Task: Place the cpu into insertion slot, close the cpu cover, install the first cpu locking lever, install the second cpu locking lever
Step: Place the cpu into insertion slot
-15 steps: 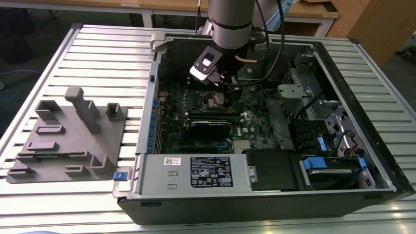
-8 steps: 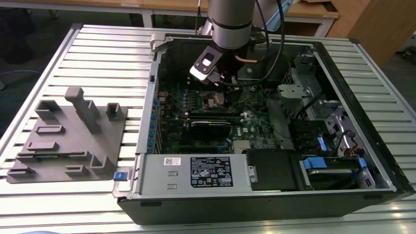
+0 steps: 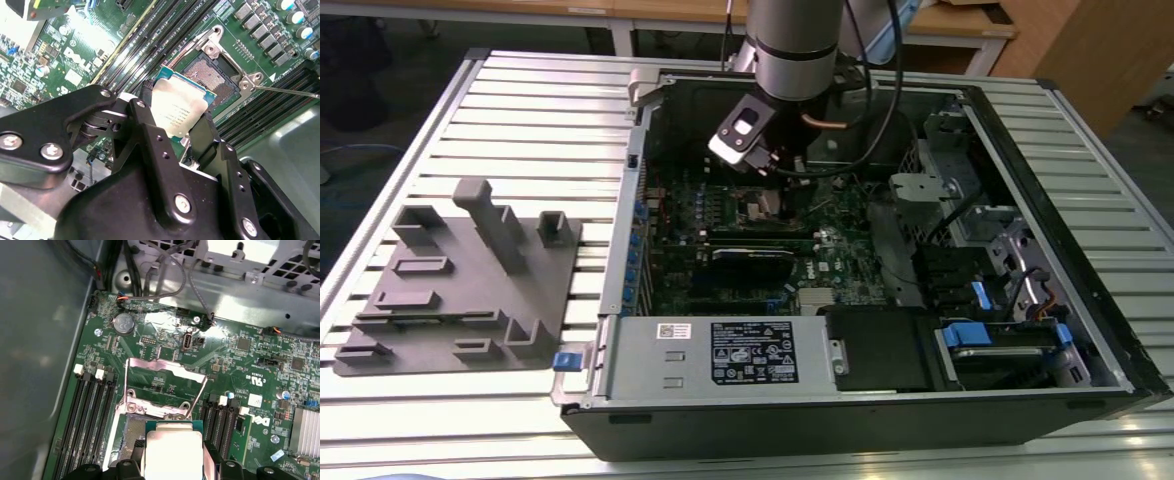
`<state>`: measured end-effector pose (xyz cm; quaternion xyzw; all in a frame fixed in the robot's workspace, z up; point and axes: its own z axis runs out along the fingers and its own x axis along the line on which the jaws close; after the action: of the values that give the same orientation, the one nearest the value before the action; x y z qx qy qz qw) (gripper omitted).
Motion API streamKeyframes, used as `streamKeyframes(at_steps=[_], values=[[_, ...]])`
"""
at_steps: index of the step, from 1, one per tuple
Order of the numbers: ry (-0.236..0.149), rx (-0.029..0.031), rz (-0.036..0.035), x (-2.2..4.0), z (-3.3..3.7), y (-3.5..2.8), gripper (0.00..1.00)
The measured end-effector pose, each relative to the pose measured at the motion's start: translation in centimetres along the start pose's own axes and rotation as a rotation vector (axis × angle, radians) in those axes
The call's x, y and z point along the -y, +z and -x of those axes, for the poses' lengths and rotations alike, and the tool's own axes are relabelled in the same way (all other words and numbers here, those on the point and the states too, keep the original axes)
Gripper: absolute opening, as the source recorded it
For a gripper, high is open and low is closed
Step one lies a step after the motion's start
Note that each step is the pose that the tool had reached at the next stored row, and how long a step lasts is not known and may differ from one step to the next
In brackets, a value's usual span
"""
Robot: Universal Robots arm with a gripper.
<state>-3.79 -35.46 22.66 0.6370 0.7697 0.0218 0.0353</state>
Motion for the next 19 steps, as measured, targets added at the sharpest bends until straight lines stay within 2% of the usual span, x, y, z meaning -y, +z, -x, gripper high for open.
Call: streamKeyframes(at_steps=[2, 3, 19], values=[[0.032, 0.0027, -0.0011, 0.01, 0.01, 0.01, 0.54], [0.036, 0.0030, -0.0012, 0.01, 0.01, 0.01, 0.54], [0.040, 0.0031, -0.0010, 0.00, 0.01, -0.12, 0.54]])
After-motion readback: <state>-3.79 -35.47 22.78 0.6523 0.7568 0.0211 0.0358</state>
